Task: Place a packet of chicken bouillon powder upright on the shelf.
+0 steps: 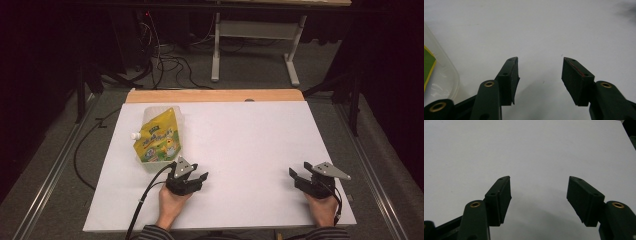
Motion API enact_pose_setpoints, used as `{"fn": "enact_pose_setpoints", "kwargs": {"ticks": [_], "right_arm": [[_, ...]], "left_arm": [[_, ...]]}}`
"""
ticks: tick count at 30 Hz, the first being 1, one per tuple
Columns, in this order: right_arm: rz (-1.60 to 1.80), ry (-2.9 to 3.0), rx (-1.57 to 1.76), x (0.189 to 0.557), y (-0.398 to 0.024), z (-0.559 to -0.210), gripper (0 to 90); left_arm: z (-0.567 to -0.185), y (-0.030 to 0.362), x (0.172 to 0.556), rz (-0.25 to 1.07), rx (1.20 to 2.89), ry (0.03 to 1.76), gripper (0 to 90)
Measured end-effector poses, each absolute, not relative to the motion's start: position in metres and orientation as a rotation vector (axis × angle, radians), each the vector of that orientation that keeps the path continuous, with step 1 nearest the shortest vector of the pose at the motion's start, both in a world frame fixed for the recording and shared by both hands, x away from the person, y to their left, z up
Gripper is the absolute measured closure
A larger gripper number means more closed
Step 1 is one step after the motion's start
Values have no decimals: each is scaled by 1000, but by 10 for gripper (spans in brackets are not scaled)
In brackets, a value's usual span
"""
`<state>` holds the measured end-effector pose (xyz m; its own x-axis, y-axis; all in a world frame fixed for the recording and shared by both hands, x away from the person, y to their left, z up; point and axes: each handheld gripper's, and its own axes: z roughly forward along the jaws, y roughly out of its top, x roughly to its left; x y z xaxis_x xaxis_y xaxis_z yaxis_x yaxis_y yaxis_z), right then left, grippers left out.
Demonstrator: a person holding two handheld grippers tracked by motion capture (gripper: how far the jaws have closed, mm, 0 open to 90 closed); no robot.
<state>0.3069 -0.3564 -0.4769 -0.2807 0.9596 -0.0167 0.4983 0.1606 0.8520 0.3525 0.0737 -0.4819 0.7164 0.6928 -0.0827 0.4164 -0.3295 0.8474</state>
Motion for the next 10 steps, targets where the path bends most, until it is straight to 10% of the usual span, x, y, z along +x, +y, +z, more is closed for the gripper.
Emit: {"fn": "enact_pose_setpoints", "kwargs": {"ticks": [10], "right_arm": [[1026,1861,1374,307,-356,-477,364]], "left_arm": [[-482,72,350,381,1980,819,462]]}}
